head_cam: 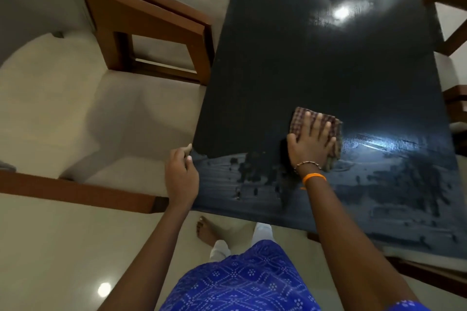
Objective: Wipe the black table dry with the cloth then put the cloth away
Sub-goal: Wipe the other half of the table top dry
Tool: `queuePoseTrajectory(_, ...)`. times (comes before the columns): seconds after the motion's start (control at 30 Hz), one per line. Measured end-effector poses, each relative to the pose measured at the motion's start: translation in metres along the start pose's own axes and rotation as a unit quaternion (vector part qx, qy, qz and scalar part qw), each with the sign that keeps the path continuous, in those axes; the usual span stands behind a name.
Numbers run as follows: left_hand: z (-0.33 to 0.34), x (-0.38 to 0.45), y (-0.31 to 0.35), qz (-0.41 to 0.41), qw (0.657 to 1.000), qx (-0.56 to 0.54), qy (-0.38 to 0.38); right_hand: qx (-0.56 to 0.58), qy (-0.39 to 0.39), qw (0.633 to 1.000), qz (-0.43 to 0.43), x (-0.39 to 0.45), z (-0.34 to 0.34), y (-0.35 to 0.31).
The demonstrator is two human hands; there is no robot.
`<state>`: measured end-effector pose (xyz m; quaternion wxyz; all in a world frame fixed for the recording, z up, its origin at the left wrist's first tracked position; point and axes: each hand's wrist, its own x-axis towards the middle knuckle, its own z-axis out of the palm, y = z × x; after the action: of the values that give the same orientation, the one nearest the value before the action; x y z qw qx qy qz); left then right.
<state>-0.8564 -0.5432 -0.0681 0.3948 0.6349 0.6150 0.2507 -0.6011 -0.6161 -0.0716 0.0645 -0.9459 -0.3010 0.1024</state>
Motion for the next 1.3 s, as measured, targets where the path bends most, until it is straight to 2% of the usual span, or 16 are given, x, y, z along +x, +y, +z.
queuePoseTrajectory(0.13,-0.004,-0.002,-0.003,-0.053,0.996,-0.068,-0.014,-0.005,-0.036,0.989,-0.142,-0.039,0.023,-0.077)
queuePoseTrajectory(0.27,-0.01,-0.008,-0.012,-0.161,0.976,-0.143,-0.026,-0.013,-0.079,0.946,-0.314,-0.081,0.039,-0.139)
queuePoseTrajectory(0.37,-0.015,-0.017,-0.014,-0.215,0.962,-0.164,-0.034,-0.024,-0.087,0.903,-0.419,-0.094,0.044,-0.141)
queuePoseTrajectory(0.43,-0.017,-0.02,-0.015,-0.225,0.96,-0.161,-0.033,-0.032,-0.068,0.888,-0.453,-0.091,0.042,-0.125)
queuePoseTrajectory(0.53,-0.02,-0.021,-0.015,-0.229,0.958,-0.164,-0.044,-0.017,-0.043,0.913,-0.406,-0.077,0.032,-0.087)
queuePoseTrajectory(0.7,-0.015,-0.025,-0.013,-0.245,0.953,-0.17,-0.043,-0.043,0.025,0.975,-0.217,-0.041,0.002,0.004)
queuePoseTrajectory(0.77,-0.013,-0.025,-0.014,-0.254,0.95,-0.178,-0.042,-0.051,0.039,0.988,-0.142,-0.027,-0.012,0.037)
queuePoseTrajectory(0.83,-0.013,-0.025,-0.014,-0.261,0.947,-0.187,-0.035,-0.042,0.033,0.992,-0.115,-0.016,-0.021,0.056)
queuePoseTrajectory(0.97,-0.013,-0.025,-0.014,-0.269,0.94,-0.206,-0.029,-0.017,-0.007,0.99,-0.137,-0.017,-0.015,0.041)
queuePoseTrajectory(1.13,-0.016,-0.033,-0.014,-0.281,0.928,-0.245,-0.013,-0.038,-0.034,0.971,-0.232,-0.061,0.012,-0.034)
queuePoseTrajectory(1.3,-0.02,-0.041,-0.029,-0.296,0.917,-0.265,0.013,-0.035,-0.061,0.914,-0.4,-0.125,0.045,-0.116)
